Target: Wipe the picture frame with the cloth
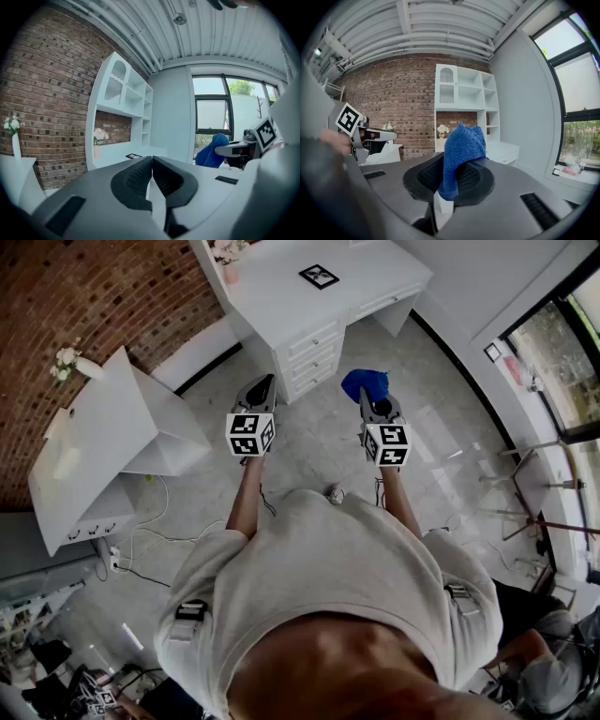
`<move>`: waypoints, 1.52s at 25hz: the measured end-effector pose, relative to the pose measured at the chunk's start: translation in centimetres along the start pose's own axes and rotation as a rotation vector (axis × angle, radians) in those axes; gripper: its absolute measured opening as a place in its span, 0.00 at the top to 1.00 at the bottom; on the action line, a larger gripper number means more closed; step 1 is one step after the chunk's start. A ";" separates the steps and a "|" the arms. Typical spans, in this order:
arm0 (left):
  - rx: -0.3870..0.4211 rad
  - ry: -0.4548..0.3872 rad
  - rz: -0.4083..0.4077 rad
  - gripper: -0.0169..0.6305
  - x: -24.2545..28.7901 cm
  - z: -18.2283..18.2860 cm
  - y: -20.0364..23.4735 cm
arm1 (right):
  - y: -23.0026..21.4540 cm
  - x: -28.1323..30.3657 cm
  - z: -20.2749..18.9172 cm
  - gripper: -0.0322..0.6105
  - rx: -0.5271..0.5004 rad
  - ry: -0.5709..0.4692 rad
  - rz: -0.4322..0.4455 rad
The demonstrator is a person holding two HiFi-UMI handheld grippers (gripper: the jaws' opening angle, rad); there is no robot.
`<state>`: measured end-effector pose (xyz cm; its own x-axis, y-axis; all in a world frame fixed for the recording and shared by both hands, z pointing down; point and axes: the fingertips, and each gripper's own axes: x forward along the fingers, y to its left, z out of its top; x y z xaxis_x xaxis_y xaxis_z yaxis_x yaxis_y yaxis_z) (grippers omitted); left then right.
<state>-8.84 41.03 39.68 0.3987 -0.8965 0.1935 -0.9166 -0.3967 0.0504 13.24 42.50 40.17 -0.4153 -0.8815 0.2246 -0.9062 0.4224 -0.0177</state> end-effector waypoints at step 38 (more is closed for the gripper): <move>-0.029 0.072 -0.010 0.95 5.0 -2.9 -9.6 | -7.4 -2.7 -3.5 0.86 0.055 0.043 0.040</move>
<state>1.84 40.93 42.98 0.4051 -0.8756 0.2631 -0.9137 -0.3983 0.0812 21.31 42.49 43.11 -0.4489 -0.8535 0.2645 -0.8923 0.4443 -0.0806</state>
